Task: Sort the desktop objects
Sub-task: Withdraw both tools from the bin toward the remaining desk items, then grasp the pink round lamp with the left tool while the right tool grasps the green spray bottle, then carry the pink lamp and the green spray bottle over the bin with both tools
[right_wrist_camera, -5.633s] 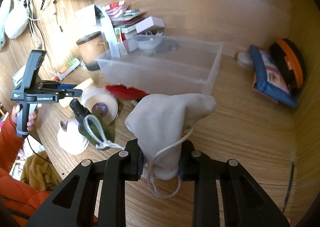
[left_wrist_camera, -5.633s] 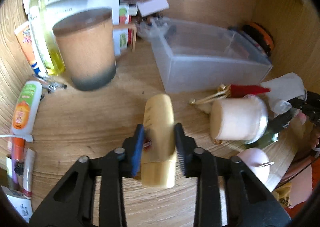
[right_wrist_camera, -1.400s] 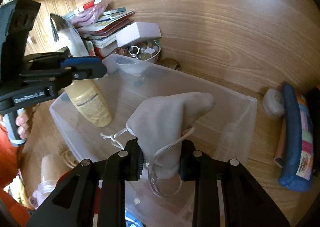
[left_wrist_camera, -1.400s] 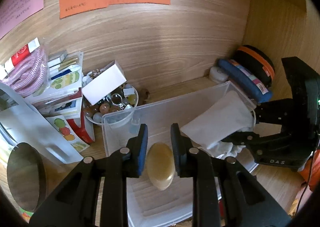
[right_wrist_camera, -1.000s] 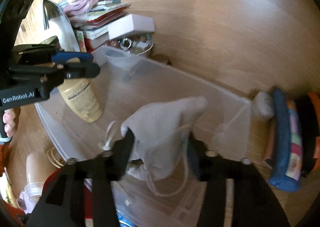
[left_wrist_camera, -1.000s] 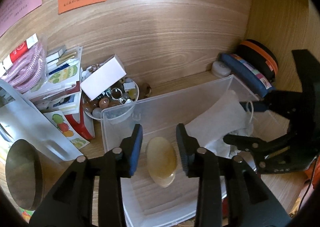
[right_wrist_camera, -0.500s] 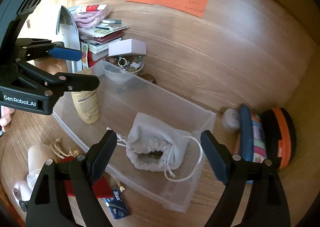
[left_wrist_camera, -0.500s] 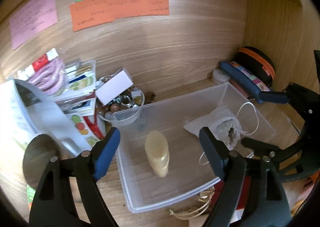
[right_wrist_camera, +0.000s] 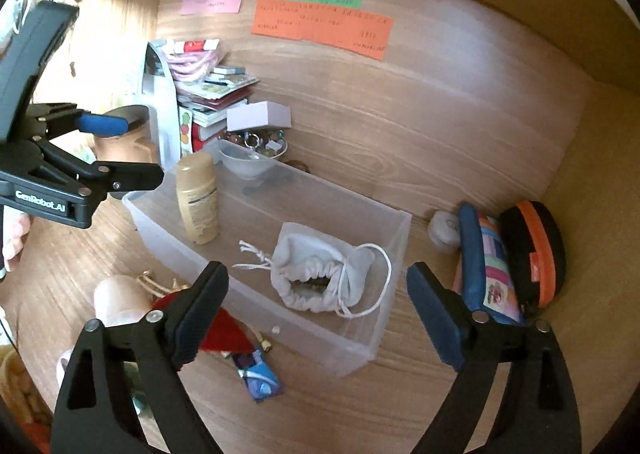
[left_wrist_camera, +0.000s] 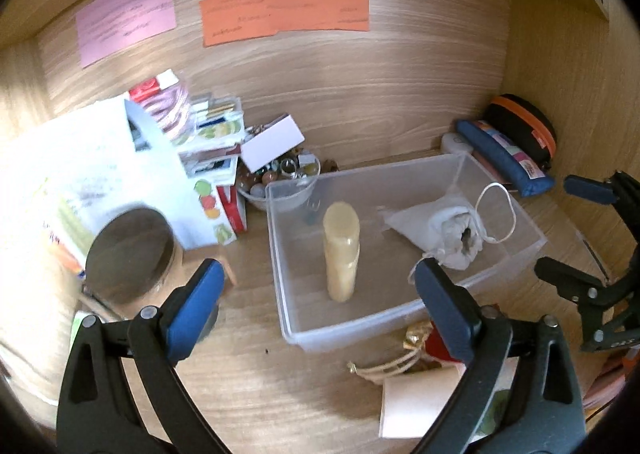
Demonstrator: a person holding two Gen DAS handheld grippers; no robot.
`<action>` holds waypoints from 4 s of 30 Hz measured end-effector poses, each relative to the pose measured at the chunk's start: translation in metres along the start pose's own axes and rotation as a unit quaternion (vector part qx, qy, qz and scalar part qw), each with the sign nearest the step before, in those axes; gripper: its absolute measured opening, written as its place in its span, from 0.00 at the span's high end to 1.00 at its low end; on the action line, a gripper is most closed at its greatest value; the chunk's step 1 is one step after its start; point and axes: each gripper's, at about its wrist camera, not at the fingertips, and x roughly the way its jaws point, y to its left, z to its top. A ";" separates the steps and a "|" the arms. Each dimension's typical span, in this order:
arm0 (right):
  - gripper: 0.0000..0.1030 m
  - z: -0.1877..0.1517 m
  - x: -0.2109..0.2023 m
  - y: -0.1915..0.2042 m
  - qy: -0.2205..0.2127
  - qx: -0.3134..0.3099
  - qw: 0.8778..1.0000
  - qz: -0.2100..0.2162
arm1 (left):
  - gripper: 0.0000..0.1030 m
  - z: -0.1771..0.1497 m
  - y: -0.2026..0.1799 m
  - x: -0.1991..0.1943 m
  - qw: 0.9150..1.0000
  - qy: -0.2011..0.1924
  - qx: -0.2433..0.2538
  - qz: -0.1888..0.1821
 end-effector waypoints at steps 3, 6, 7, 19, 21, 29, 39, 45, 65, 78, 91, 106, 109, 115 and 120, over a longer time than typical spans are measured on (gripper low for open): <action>0.08 -0.008 -0.012 0.002 -0.009 0.003 1.000 -0.006 | 0.06 -0.009 0.000 -0.008 1.000 -0.002 -0.007 -0.001; 0.08 -0.014 -0.022 0.004 -0.012 0.010 1.000 -0.005 | 0.06 -0.016 -0.001 -0.019 1.000 -0.008 -0.013 0.009; 0.08 -0.016 -0.025 0.004 -0.013 0.013 1.000 -0.003 | 0.06 -0.019 -0.001 -0.024 1.000 -0.011 -0.015 0.012; 0.08 -0.050 -0.057 0.007 -0.023 0.060 0.998 0.015 | 0.02 -0.058 -0.011 -0.058 0.999 -0.029 -0.021 0.031; 0.08 -0.057 -0.058 0.007 -0.021 0.071 0.997 0.021 | 0.02 -0.066 -0.012 -0.059 0.999 -0.025 -0.026 0.025; 0.08 -0.084 -0.056 0.017 0.000 0.088 0.995 0.050 | 0.02 -0.110 -0.023 -0.064 0.999 0.003 -0.038 -0.012; 0.09 -0.098 -0.057 0.041 0.003 0.072 0.993 0.092 | 0.02 -0.150 -0.047 -0.059 0.997 0.038 -0.022 -0.065; 0.13 -0.101 -0.047 0.051 0.017 0.073 0.990 0.124 | 0.02 -0.165 -0.055 -0.044 0.994 0.066 -0.030 -0.086; 0.57 -0.092 0.003 0.089 0.075 0.042 0.973 0.214 | 0.38 -0.167 -0.046 -0.029 0.994 0.053 -0.053 -0.075; 0.62 -0.090 -0.012 0.075 0.048 0.054 0.976 0.207 | 0.38 -0.158 -0.013 -0.039 0.993 0.028 -0.095 -0.067; 0.62 -0.073 -0.037 0.044 0.014 0.066 0.979 0.195 | 0.38 -0.106 0.002 -0.064 0.996 -0.022 -0.067 -0.060; 0.62 -0.052 -0.042 -0.005 -0.013 0.092 0.983 0.161 | 0.38 -0.039 -0.002 -0.035 0.992 -0.024 -0.053 -0.108; 0.62 -0.047 -0.035 -0.015 -0.012 0.103 0.982 0.160 | 0.38 -0.028 -0.009 -0.027 0.993 -0.024 -0.042 -0.112; 0.62 -0.035 -0.024 -0.029 -0.016 0.111 0.981 0.156 | 0.38 -0.009 -0.022 -0.007 0.991 -0.013 -0.025 -0.128; 0.62 -0.024 -0.015 -0.034 -0.018 0.110 0.982 0.151 | 0.38 0.003 -0.031 0.012 0.991 -0.002 -0.016 -0.134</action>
